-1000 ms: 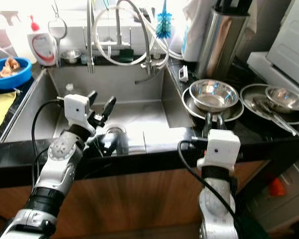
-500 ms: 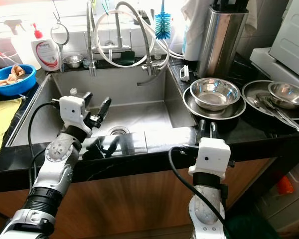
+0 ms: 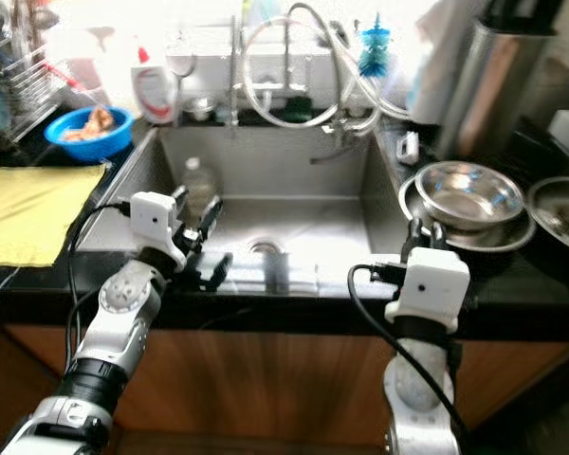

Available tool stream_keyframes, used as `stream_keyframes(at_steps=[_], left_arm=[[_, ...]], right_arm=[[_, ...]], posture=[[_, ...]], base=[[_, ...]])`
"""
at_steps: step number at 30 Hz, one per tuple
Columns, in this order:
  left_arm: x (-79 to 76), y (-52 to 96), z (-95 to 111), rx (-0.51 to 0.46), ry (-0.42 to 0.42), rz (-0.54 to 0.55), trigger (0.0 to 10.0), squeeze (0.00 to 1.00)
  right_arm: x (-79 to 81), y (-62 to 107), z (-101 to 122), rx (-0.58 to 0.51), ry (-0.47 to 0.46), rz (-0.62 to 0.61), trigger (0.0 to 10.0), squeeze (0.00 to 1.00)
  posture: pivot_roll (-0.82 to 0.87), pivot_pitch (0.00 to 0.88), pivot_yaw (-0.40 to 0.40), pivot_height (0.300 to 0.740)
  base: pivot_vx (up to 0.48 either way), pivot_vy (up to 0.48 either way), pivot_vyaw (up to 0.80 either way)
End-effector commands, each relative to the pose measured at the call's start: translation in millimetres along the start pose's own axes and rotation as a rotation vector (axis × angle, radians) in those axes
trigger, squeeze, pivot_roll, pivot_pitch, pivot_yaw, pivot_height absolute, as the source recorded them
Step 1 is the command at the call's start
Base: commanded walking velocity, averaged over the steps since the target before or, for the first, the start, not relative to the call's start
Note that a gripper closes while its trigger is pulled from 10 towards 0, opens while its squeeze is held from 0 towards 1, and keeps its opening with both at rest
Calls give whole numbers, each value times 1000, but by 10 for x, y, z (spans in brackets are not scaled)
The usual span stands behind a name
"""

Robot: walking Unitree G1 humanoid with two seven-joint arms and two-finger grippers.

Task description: Kitchen organization

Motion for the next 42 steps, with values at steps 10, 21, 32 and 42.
stream_keyframes(at_steps=[10, 21, 32, 42], left_arm=[[-76, -16, 3, -2, -13, -33, 10000, 0], [-128, -26, -6, 6, -43, -56, 10000, 0], [-111, -39, 0, 11, -31, -48, 10000, 0], [-103, -32, -3, 11, -37, -35, 10000, 0]], right_arm=[[-63, -36, 109, -14, -24, 7, 10000, 0], [-51, -15, 102, -6, 5, 18, 10000, 0], [-62, -30, 103, 2, 3, 16, 10000, 0], [-41, -26, 106, 5, 5, 32, 10000, 0]], posture=[[-72, 0, -41, 740], [-65, 0, -35, 740], [-66, 0, -37, 740], [-70, 0, -39, 740]], base=[[0, 0, 40], [0, 0, 85], [0, -110, 100], [0, -262, 319]])
Point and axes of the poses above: a point about 5 cm out from each wrist's last joint towards the gripper, its own y axis pointing back from the gripper into the wrist, its own z axis along the axis of the wrist's last joint, x = y × z, the point moved 2 cm from there along -y, pointing out of the wrist towards the gripper, and after that the axes turned 8 degrees about y, right-handed, at the moved point
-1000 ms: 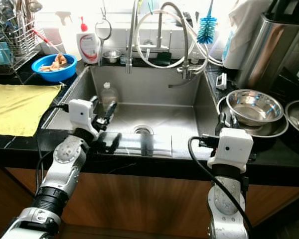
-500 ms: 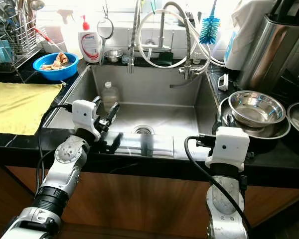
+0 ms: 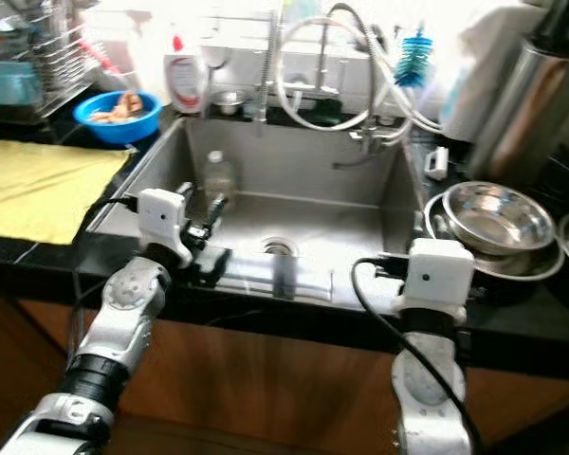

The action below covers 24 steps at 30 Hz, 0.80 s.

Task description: Kitchen organization

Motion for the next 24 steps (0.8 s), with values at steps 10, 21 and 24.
stream_keyframes(at_steps=[10, 21, 24], left_arm=[[-91, -26, 1, -3, 18, -26, 10000, 0], [-124, -35, 15, -1, 66, -60, 10000, 0], [-143, -27, 7, 1, 77, -68, 10000, 0]], right_arm=[[-74, -7, 19, 2, 12, -18, 10000, 0], [-146, -50, 19, 17, -3, -46, 10000, 0], [-172, -55, 0, 28, 12, -67, 10000, 0]], posture=[[-69, 0, -45, 740], [-70, 0, -50, 740], [-69, 0, -50, 740]], base=[[0, 0, 0], [0, 0, 0], [0, 0, -529]])
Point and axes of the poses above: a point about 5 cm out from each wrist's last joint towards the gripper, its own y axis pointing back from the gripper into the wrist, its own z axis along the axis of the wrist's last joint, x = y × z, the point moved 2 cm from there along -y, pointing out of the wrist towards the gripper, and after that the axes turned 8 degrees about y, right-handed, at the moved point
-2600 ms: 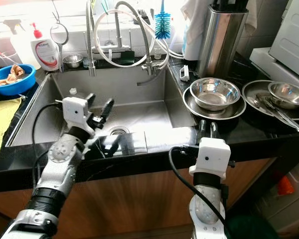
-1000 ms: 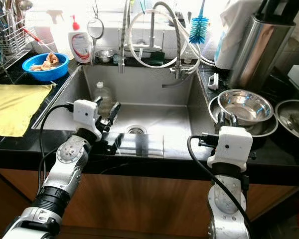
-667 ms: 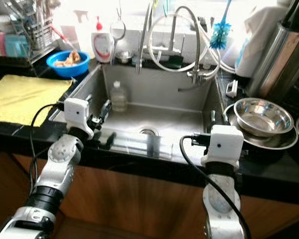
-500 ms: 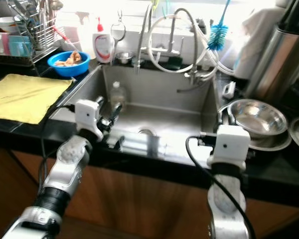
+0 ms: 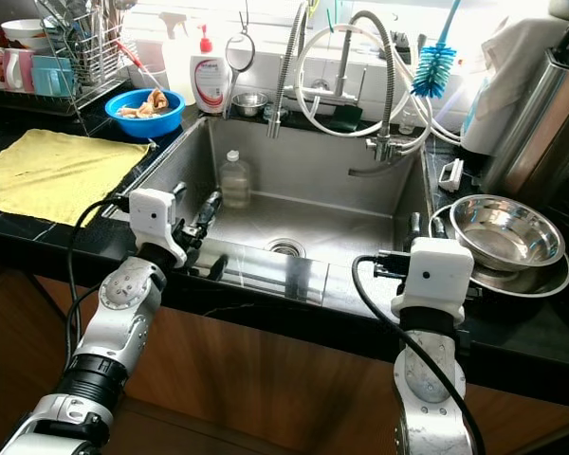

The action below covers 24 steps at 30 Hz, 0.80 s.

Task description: Kitchen organization

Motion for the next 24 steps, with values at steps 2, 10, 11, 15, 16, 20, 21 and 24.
stream_keyframes(at_steps=[2, 10, 11, 15, 16, 20, 21, 24], left_arm=[[-46, -19, 42, -14, 15, -30, 10000, 0], [-38, -36, 63, -27, 21, -23, 10000, 0], [-40, -34, 65, -28, 20, -23, 10000, 0], [-76, -17, 79, -41, 14, -38, 10000, 0], [-89, -15, 88, -47, 17, -43, 10000, 0], [-126, -37, 133, -69, 29, -44, 10000, 0], [-128, -40, 132, -70, 31, -44, 10000, 0], [-160, -43, 117, -67, 35, -56, 10000, 0]], right_arm=[[-59, -21, 40, -9, 1, -22, 10000, 0], [-50, -64, 73, -30, 6, -11, 10000, 0], [-59, -71, 72, -31, 7, -15, 10000, 0], [-77, -83, 70, -40, 10, -22, 10000, 0], [-73, -83, 66, -40, 18, -18, 10000, 0], [-80, -104, 82, -49, 24, -14, 10000, 0], [-85, -112, 86, -50, 24, -15, 10000, 0], [-91, -130, 89, -55, 37, -12, 10000, 0]], posture=[[-68, 0, -50, 740], [-57, 0, -64, 740], [-57, 0, -64, 740], [-44, 0, -71, 740], [-44, 0, -71, 740], [-39, 0, -79, 740], [-39, 0, -79, 740], [-43, 0, -75, 740]], base=[[0, 0, -734], [0, 0, -280], [0, 0, 0], [0, 0, 0], [259, 0, 0], [387, 0, 0], [398, 0, 0], [395, 0, 0]])
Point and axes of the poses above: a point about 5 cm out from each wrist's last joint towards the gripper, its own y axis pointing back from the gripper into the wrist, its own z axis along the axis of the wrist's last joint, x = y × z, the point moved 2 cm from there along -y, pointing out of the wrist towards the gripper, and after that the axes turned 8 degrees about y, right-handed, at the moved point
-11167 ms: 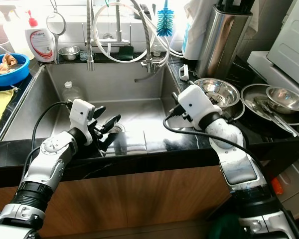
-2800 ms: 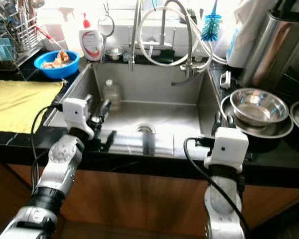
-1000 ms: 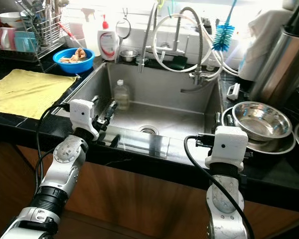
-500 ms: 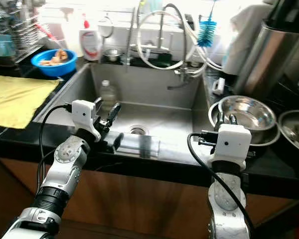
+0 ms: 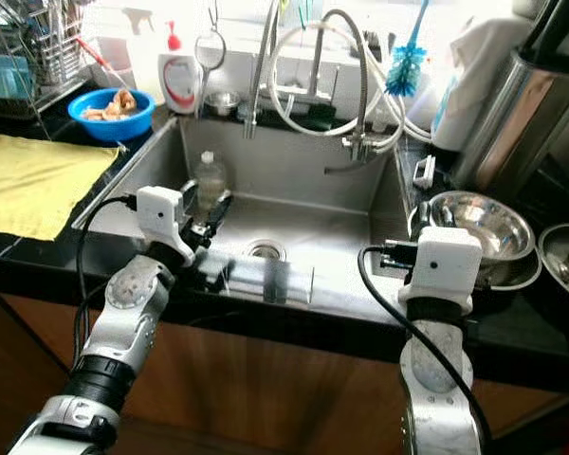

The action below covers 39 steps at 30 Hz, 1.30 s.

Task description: Kitchen organization

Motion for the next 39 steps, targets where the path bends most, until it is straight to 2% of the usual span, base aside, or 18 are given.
stream_keyframes(at_steps=[1, 5, 9, 29, 34, 35, 36, 37, 38, 39], left_arm=[[-23, -13, 45, -22, 6, -16, 10000, 0], [-31, -24, 53, -22, 13, -20, 10000, 0], [-34, -23, 49, -22, 16, -18, 10000, 0], [32, -15, 65, -14, 7, -8, 10000, 0], [23, -22, 48, 1, 4, -20, 10000, 0], [21, -25, 46, 2, 5, -22, 10000, 0], [21, -25, 45, 2, 5, -22, 10000, 0], [21, -25, 45, 3, 5, -22, 10000, 0], [22, -26, 43, 4, 4, -23, 10000, 0], [22, -28, 42, 5, 3, -25, 10000, 0]], right_arm=[[-12, -45, 17, -8, 2, -6, 10000, 0], [-10, -47, 26, -10, -7, -8, 10000, 0], [-14, -46, 47, -24, 8, -9, 10000, 0], [-35, -44, 65, -12, 22, -30, 10000, 0], [-304, -93, 107, 57, -61, -159, 10000, 0], [-363, -127, 140, 71, -80, -172, 10000, 522], [-383, -141, 152, 76, -80, -174, 10000, 522], [-406, -153, 164, 80, -85, -181, 10000, 910], [-431, -166, 178, 85, -105, -190, 10000, 1000], [-473, -180, 212, 82, -160, -218, 10000, 1000]], posture=[[-43, 0, -74, 740], [-49, 0, -74, 740], [-51, 0, -74, 740], [-54, 0, -62, 740], [-69, 0, -54, 740], [-72, 0, -52, 740], [-73, 0, -52, 740], [-72, 0, -52, 740], [-72, 0, -51, 740], [-73, 0, -51, 740]], base=[[398, 0, -563], [394, 0, -730], [331, 0, 0], [0, 0, 0], [0, 0, 0], [0, 0, 0], [0, 0, 0], [0, 0, 0], [0, 0, 0], [0, 0, 0]])
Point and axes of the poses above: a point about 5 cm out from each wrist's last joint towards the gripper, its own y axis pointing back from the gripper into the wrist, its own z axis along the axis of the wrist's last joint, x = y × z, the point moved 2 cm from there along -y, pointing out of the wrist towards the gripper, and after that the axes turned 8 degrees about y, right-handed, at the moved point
